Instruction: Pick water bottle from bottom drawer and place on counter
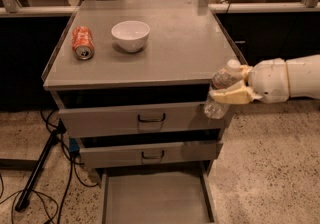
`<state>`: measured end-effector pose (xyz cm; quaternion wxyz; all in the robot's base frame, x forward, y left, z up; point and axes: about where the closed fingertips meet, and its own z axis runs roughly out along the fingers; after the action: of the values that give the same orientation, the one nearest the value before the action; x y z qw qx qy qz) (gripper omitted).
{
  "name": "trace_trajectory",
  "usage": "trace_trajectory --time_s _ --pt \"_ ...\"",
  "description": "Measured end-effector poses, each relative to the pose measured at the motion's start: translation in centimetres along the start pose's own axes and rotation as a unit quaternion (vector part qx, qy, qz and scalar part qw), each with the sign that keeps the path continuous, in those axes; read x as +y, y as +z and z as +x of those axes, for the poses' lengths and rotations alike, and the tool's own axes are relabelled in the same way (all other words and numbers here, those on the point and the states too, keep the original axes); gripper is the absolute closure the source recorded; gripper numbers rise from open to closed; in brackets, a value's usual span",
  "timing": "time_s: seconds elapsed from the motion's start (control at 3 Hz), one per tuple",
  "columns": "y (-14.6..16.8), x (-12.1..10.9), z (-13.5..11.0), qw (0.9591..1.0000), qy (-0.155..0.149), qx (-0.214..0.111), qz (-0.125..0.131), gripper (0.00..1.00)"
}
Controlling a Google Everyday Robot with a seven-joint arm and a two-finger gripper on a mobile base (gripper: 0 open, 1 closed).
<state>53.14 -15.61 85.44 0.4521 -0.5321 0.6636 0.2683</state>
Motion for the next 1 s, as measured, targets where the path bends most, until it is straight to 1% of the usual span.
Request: trace_trajectory --time_s 0.33,0.67,1.0 --pt "-5.4 -3.7 -5.4 0.999 -0.025 -0.005 0.036 1.0" --pt "-5.2 -3.7 -5.3 0.9993 -0.02 -0.008 0.031 1.0" --pt "-5.8 -5.4 -5.8 0.9995 -0.004 -0.026 0.02 1.0"
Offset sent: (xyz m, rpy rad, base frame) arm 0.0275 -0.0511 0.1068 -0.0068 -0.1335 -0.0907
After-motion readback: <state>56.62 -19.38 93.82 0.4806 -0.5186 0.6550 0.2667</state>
